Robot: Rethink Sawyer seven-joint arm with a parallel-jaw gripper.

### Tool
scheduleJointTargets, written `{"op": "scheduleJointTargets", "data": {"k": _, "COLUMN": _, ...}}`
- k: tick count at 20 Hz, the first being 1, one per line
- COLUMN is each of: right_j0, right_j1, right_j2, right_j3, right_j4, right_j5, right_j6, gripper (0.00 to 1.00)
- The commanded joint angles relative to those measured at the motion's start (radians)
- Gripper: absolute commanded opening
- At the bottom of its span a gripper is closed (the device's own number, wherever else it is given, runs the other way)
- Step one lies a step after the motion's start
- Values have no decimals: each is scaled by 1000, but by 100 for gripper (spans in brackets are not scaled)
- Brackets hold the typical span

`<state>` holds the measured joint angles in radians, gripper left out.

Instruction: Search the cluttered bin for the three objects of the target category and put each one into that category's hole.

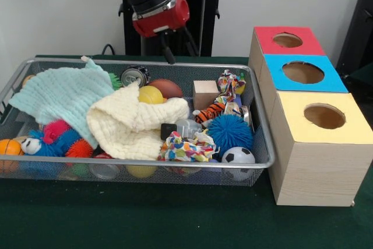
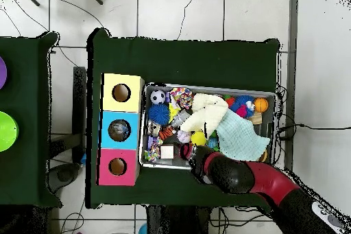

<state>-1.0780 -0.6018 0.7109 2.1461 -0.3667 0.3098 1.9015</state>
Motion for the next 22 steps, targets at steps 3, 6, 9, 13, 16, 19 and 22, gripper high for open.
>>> {"op": "scheduleJointTargets", "data": {"k": 3, "right_j0": -61, "right_j1": 94, "right_j2": 71, "right_j3": -234, "right_j4": -105, "right_j5": 204, "right_j6": -265, "gripper": 100}}
{"op": "scheduleJointTargets", "data": {"k": 6, "right_j0": -77, "right_j1": 104, "right_j2": 78, "right_j3": -258, "right_j4": -129, "right_j5": 233, "right_j6": -282, "gripper": 100}}
{"op": "scheduleJointTargets", "data": {"k": 9, "right_j0": -71, "right_j1": 105, "right_j2": 71, "right_j3": -287, "right_j4": -185, "right_j5": 252, "right_j6": -306, "gripper": 100}}
{"op": "scheduleJointTargets", "data": {"k": 13, "right_j0": -76, "right_j1": 118, "right_j2": 79, "right_j3": -305, "right_j4": -216, "right_j5": 276, "right_j6": -310, "gripper": 100}}
{"op": "scheduleJointTargets", "data": {"k": 16, "right_j0": -64, "right_j1": 121, "right_j2": 70, "right_j3": -321, "right_j4": -245, "right_j5": 297, "right_j6": -307, "gripper": 100}}
{"op": "scheduleJointTargets", "data": {"k": 19, "right_j0": -57, "right_j1": 125, "right_j2": 66, "right_j3": -340, "right_j4": -266, "right_j5": 327, "right_j6": -315, "gripper": 100}}
{"op": "scheduleJointTargets", "data": {"k": 22, "right_j0": -46, "right_j1": 138, "right_j2": 62, "right_j3": -387, "right_j4": -291, "right_j5": 388, "right_j6": -366, "gripper": 100}}
